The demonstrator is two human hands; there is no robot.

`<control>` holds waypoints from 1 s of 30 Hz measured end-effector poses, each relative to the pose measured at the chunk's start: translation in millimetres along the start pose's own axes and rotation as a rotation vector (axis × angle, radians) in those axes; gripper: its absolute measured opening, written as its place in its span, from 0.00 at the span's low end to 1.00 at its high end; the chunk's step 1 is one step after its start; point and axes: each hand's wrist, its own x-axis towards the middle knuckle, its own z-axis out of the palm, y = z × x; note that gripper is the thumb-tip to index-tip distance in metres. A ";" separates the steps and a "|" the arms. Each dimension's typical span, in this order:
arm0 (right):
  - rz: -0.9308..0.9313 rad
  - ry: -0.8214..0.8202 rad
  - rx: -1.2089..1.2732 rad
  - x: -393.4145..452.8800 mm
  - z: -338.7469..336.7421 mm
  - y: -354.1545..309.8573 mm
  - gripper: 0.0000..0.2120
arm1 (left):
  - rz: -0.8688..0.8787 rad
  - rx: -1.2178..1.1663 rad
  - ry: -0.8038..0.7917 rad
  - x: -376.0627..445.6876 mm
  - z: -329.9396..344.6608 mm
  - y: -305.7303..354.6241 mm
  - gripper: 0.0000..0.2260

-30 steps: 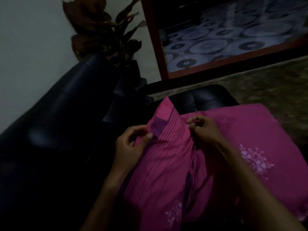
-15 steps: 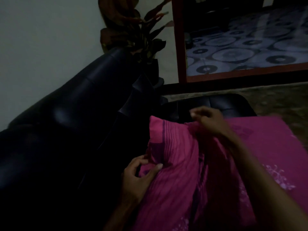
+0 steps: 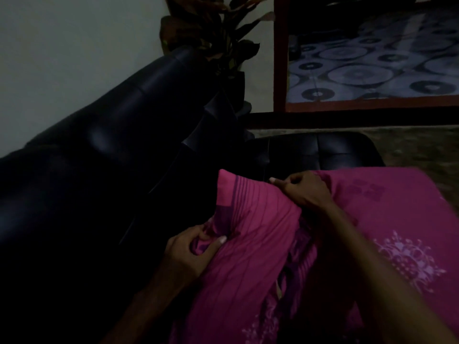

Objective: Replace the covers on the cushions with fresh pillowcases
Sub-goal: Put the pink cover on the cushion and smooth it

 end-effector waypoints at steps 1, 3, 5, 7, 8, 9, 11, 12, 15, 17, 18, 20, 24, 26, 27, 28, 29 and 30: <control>0.010 0.005 0.005 -0.9 -0.6 1.5 0.30 | -0.041 -0.004 -0.058 1.8 -2.2 3.4 0.12; 0.031 0.010 0.004 -2.1 -2.1 4.7 0.33 | -0.065 0.064 -0.093 12.9 -11.9 10.9 0.10; 0.045 0.020 0.013 -2.5 -3.7 7.8 0.35 | -0.029 0.092 -0.039 26.2 -23.8 24.1 0.13; 0.056 0.020 0.048 -2.2 -6.2 10.9 0.34 | -0.007 -0.025 -0.020 34.0 -26.3 41.2 0.25; 0.055 0.015 0.075 -0.8 -6.6 13.0 0.31 | -0.027 -0.086 -0.043 34.9 -23.0 48.5 0.29; 0.047 0.010 0.104 0.6 -6.3 16.0 0.29 | -0.046 -0.108 -0.083 32.9 -17.8 55.2 0.30; 0.038 0.000 0.153 4.8 -2.8 24.9 0.25 | -0.091 -0.025 -0.123 24.6 -2.9 56.3 0.25; 0.035 -0.002 0.172 7.5 0.2 29.3 0.23 | -0.120 0.011 -0.114 19.7 3.3 52.2 0.24; 0.032 0.019 0.210 11.9 6.8 36.4 0.17 | -0.197 0.059 -0.114 9.3 13.0 41.6 0.31; 0.021 0.040 0.212 11.2 8.5 36.8 0.13 | -0.209 0.068 -0.138 8.3 12.3 41.8 0.36; 0.021 0.051 0.197 9.5 8.1 36.4 0.10 | -0.214 0.060 -0.149 10.6 10.6 42.3 0.39; 0.029 0.080 0.202 5.2 4.7 34.4 0.11 | -0.211 0.044 -0.150 18.1 6.8 46.3 0.42; 0.112 0.038 0.360 4.2 -18.9 26.0 0.22 | -0.120 0.036 -0.083 43.5 15.4 55.3 0.16; 0.136 0.008 0.348 6.4 -30.0 24.9 0.25 | -0.097 0.065 -0.026 60.2 25.8 59.3 0.09; 0.137 0.003 0.303 6.9 -34.4 25.4 0.27 | -0.086 0.080 0.020 71.5 29.5 62.1 0.07; 0.142 -0.003 0.245 7.2 -38.4 26.6 0.30 | -0.059 0.098 0.071 86.7 31.3 67.0 0.07; 0.152 -0.003 0.192 8.4 -43.4 27.7 0.33 | -0.025 0.119 0.114 105.5 31.5 75.8 0.07; 0.161 0.004 0.149 10.4 -48.8 28.7 0.35 | 0.004 0.149 0.142 126.1 29.9 86.9 0.07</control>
